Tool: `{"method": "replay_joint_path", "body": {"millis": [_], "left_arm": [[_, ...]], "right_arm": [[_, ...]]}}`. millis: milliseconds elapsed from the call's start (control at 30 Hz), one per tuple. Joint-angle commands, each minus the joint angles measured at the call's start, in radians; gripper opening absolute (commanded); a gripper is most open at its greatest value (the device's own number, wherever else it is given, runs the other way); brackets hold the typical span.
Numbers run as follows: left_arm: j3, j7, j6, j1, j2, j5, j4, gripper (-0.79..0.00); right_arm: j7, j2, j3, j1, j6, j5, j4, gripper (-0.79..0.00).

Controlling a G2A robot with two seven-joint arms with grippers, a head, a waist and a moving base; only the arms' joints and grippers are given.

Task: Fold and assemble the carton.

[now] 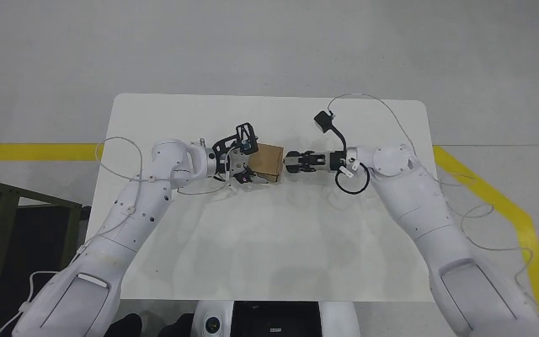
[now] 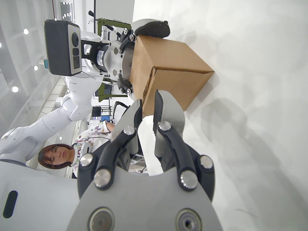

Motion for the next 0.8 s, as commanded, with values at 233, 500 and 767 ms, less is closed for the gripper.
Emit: {"method": "replay_joint_path", "body": {"millis": [233, 500, 767], "left_arm": [[-0.001, 0.001, 0.002, 0.001, 0.000, -0.001, 0.000, 0.000], [-0.002, 0.001, 0.000, 0.001, -0.001, -0.002, 0.000, 0.000], [-0.011, 0.013, 0.001, 0.002, 0.001, -0.010, 0.001, 0.000]], "right_arm": [[-0.014, -0.012, -0.031, 0.003, 0.026, -0.026, -0.013, -0.763], [-0.018, -0.024, -0.048, 0.019, 0.021, -0.028, -0.001, -0.770], [-0.023, -0.027, -0.049, 0.027, 0.015, -0.043, 0.006, -0.727]]}}
